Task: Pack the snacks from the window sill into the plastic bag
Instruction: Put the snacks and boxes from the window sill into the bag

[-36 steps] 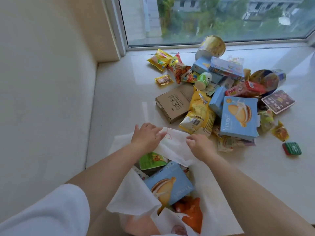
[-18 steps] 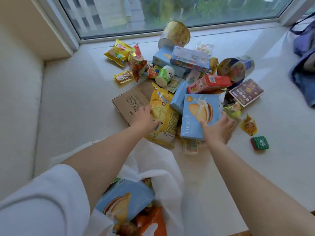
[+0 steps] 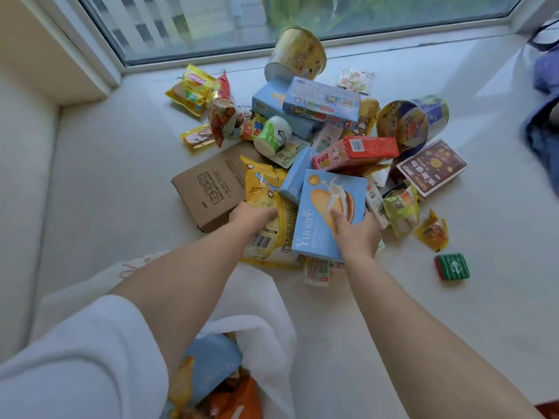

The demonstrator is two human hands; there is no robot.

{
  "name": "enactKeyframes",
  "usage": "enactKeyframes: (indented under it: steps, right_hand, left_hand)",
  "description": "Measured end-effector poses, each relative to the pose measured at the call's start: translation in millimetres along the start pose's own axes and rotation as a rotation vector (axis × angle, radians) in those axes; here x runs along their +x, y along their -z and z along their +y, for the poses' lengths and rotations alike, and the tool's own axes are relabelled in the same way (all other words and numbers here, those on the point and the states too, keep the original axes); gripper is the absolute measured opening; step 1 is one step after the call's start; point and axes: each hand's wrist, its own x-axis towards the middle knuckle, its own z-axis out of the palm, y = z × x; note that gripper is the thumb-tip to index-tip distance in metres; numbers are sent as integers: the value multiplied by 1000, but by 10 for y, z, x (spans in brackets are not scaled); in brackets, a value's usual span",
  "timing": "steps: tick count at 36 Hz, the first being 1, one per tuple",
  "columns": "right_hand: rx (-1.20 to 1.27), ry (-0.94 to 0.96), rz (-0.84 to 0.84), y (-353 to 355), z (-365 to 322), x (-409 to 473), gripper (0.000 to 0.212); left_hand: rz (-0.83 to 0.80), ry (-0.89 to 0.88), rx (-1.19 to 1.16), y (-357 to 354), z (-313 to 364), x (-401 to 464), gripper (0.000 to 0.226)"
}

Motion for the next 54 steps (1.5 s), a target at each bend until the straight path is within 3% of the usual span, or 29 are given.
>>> enactKeyframes:
  steps: [4, 12, 16, 19, 22, 28, 37, 40, 47, 48, 51, 52, 54]
  right_hand:
    - [162, -68, 15, 88, 11, -17, 50]
    - [343, -163, -110, 255, -84, -165, 35]
    - [439, -198, -149, 313, -95, -278, 35]
    - [457, -228, -264, 332, -61, -403, 28]
    - [505, -253, -429, 292, 30, -504, 54]
    - [680, -212, -673, 161, -38, -1044, 39]
    - [548, -83, -950, -34, 196, -1749, 46]
    - [480, -15, -1032, -107, 297, -1945, 25]
    - [363, 107, -976, -97, 439, -2091, 29]
    - [362, 116, -966, -65, 437, -2084, 34]
    - [275, 165, -930, 55, 446, -2021, 83]
    - [223, 200, -917, 96, 456, -2001, 86]
    - [123, 249, -916, 162, 469, -1967, 63]
  left_hand:
    - [54, -2, -130, -18, -26, -78, 20]
    - [189, -33, -172, 95, -54, -299, 7]
    - [219, -53, -222, 179, -100, -496, 13]
    - [219, -87, -334, 289, -160, -667, 19]
    - [174, -154, -435, 411, -233, -836, 19]
    - [150, -315, -501, 756, -479, -1288, 1]
    - [272, -418, -436, 1428, -1558, -1799, 10]
    - [281, -414, -443, 1561, -1924, -1871, 12]
    - [253, -409, -394, 1695, -2391, -1792, 31]
    - [252, -415, -390, 1702, -2411, -1776, 29]
    - [251, -438, -349, 1725, -2459, -1721, 20]
    - [251, -443, -324, 1731, -2476, -1702, 18]
    - [247, -459, -258, 1740, -2520, -1667, 16]
